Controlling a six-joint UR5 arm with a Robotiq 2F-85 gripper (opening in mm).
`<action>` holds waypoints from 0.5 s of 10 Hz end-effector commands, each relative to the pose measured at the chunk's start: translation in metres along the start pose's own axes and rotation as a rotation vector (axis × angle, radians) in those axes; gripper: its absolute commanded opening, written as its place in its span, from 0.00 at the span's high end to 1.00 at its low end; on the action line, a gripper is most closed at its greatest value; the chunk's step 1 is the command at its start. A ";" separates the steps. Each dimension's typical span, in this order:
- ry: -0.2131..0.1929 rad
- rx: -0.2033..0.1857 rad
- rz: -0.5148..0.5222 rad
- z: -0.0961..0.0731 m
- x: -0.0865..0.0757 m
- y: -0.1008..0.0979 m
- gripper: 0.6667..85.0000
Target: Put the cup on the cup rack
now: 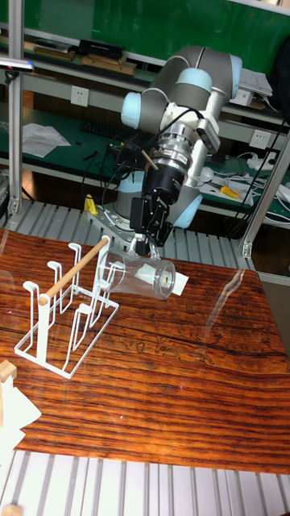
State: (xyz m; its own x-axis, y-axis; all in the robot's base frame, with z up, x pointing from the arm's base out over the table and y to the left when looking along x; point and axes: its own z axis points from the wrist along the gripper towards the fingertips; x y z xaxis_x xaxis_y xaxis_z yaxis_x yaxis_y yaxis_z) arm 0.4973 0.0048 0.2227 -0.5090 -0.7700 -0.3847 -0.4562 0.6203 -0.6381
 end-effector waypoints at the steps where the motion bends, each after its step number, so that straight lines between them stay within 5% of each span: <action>1: -0.004 0.020 -0.003 0.001 -0.004 -0.005 1.00; 5: 0.003 -0.011 0.028 0.013 -0.009 0.010 1.00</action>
State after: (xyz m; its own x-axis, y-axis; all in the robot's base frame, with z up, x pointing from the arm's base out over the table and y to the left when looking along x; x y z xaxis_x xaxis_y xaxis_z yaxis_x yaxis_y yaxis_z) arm 0.5035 0.0112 0.2184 -0.5103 -0.7682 -0.3865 -0.4522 0.6220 -0.6392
